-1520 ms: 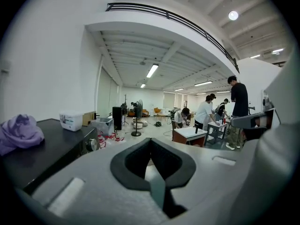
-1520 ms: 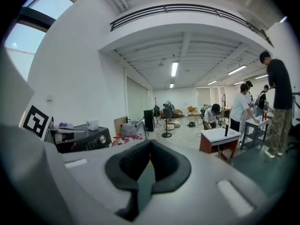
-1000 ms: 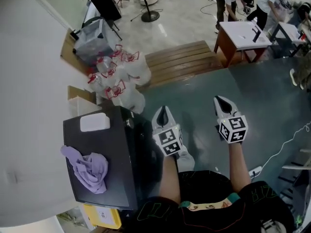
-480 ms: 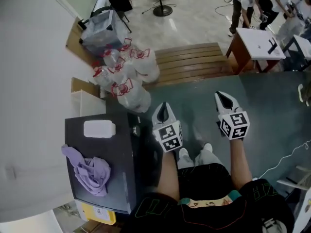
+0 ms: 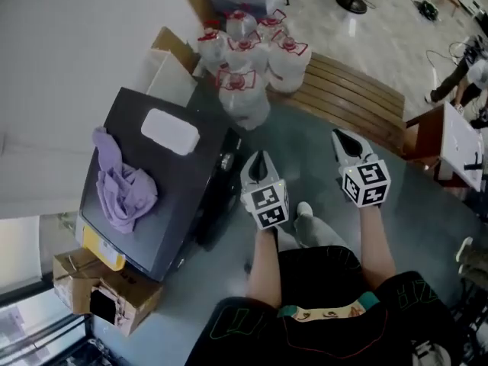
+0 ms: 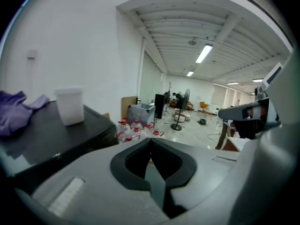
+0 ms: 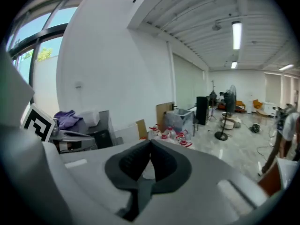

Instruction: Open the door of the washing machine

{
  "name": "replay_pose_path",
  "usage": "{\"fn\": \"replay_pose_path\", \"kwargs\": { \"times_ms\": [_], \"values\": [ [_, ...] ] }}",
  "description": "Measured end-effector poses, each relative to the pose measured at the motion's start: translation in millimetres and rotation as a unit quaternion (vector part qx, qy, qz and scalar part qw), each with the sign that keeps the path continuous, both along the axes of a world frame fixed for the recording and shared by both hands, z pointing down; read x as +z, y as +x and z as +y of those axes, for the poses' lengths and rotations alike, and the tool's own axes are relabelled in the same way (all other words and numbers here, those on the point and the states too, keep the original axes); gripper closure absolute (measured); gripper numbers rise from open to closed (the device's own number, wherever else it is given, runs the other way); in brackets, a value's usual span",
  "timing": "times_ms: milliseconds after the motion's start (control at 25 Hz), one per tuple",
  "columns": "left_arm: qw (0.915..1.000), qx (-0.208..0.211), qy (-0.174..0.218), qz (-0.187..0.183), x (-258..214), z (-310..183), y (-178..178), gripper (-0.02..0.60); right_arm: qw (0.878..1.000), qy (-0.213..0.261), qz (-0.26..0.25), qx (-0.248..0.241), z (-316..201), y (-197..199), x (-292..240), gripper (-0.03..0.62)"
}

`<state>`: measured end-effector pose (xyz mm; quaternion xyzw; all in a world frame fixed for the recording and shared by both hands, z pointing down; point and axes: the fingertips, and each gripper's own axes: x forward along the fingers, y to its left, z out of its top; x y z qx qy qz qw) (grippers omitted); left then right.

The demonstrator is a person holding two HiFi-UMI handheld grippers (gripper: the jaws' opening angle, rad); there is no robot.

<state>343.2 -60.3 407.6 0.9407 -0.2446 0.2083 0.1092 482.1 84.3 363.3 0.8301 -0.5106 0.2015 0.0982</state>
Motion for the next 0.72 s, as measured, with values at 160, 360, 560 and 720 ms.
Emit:
{"fn": "replay_pose_path", "kwargs": {
  "times_ms": [160,360,560,720],
  "values": [
    [0.9941,-0.099,-0.026,-0.038,30,-21,-69,0.571,0.993,-0.033,-0.021,-0.115,-52,-43,27,0.591],
    [0.9748,-0.209,-0.04,-0.066,64,-39,-180,0.571,0.969,-0.048,-0.034,-0.24,-118,-130,62,0.591],
    [0.943,-0.306,-0.082,-0.103,107,-22,-292,0.571,0.917,-0.092,-0.024,-0.387,-147,-245,100,0.591],
    [0.9228,-0.354,-0.09,-0.123,139,-29,-355,0.571,0.878,-0.131,0.003,-0.46,-159,-310,135,0.591]
  ]
}}
